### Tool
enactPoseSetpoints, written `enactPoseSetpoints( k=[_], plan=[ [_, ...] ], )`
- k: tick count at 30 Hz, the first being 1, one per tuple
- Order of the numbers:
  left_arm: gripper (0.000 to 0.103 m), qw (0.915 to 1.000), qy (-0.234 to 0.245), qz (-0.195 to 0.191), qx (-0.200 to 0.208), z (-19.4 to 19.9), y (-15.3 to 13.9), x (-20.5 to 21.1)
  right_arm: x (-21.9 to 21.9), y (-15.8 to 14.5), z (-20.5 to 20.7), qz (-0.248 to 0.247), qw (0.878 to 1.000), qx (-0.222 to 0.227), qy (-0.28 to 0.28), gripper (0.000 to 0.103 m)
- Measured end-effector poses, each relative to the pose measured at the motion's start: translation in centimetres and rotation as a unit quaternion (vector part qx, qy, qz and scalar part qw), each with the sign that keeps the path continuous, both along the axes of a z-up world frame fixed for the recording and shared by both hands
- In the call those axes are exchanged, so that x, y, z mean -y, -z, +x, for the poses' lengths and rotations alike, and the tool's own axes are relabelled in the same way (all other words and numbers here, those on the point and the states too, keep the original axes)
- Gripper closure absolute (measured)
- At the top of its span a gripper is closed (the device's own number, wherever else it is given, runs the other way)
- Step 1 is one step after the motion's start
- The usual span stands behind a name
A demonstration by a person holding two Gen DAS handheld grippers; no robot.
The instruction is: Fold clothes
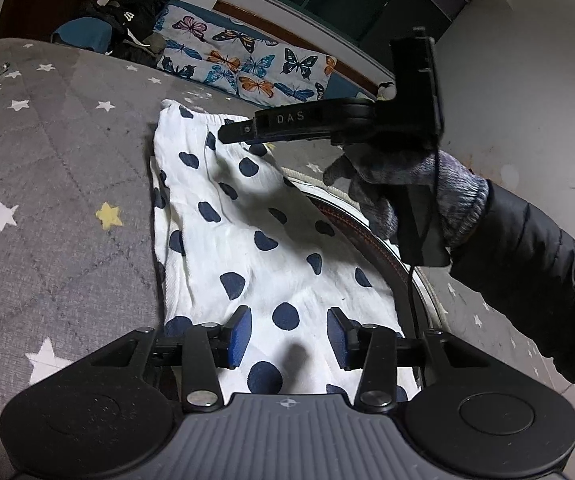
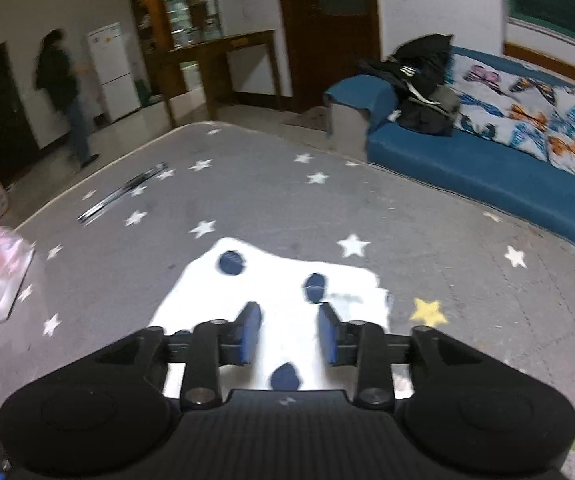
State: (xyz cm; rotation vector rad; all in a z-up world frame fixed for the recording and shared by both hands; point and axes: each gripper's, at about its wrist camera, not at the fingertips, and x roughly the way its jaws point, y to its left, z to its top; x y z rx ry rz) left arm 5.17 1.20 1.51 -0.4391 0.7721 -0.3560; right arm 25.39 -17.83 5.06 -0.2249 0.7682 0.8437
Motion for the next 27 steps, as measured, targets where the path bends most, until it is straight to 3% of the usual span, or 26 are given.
enactPoseSetpoints(
  k=[6,11,18,27],
  plan=[
    [0.057,1.0000,-0.006,0.001,-0.002,-0.4,-0.2,0.0,-1.5,1.0,-0.4,-0.019,1.000,0.011,-0.001,0.057],
    [0.052,0.9999,-0.010,0.001,0.003,-1.4,-0.8,-0.1,-0.9,-0.2,-1.3,-0.010,1.000,0.002,-0.003,0.047],
    [0.047,0.9999,-0.012,-0.004,0.002,-3.4,-1.0,0.2,0.9,-0.7,-5.7,-0.041,0.999,0.003,-0.035,0.045],
    [0.042,0.9997,-0.025,-0.003,0.005,-6.5,-1.6,0.3,3.5,-0.3,-12.6,-0.056,0.996,-0.006,-0.066,0.036]
  ],
)
